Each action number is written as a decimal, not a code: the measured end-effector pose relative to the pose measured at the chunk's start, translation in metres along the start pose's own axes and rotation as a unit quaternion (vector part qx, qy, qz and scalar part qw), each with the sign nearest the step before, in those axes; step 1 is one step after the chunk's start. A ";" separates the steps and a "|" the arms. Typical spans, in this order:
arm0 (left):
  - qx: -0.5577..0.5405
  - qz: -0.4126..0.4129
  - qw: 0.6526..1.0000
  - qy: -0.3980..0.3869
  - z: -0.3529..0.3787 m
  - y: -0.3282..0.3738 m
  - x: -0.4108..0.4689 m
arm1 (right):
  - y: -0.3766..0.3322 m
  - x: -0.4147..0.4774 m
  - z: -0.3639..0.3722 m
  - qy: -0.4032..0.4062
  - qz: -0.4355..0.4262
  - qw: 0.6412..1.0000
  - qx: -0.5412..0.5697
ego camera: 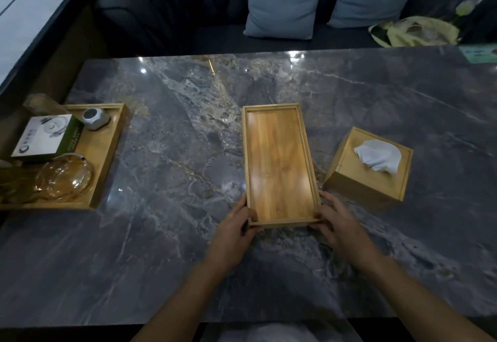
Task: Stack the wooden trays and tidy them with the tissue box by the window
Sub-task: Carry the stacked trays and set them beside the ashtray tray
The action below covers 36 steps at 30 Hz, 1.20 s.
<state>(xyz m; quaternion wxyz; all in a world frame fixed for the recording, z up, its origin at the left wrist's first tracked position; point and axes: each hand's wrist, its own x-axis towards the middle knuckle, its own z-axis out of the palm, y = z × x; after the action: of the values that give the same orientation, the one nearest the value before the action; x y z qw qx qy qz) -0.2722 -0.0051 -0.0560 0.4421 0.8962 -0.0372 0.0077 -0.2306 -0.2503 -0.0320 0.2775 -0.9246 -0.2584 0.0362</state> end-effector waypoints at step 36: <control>-0.324 -0.218 0.917 0.086 -0.019 0.007 0.004 | 0.007 0.002 -0.003 0.046 0.328 0.831 0.447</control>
<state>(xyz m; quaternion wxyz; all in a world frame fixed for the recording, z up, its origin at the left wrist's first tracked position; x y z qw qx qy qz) -0.2688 0.0058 -0.0385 0.7002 0.6858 0.1969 -0.0248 -0.2251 -0.2552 -0.0330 0.6437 -0.7310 0.1173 0.1939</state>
